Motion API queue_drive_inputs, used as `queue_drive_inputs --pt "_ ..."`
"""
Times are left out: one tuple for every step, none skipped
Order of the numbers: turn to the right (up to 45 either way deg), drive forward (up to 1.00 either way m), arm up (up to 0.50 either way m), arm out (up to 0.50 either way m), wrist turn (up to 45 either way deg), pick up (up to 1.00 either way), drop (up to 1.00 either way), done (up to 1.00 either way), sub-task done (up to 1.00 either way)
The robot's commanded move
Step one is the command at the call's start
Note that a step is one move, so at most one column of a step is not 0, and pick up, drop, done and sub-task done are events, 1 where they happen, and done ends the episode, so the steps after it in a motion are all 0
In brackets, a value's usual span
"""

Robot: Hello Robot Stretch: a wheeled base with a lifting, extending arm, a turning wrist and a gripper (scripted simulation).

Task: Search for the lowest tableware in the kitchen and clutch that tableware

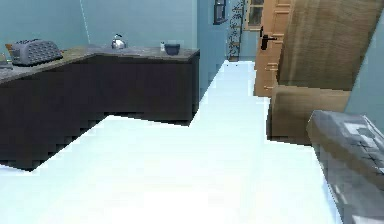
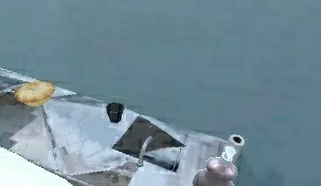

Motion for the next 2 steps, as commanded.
queue_drive_inputs --pt "-9.0 0.00 0.00 0.00 0.0 0.00 0.00 0.00 0.00" --pt "33.0 0.00 0.00 0.00 0.0 0.00 0.00 0.00 0.00"
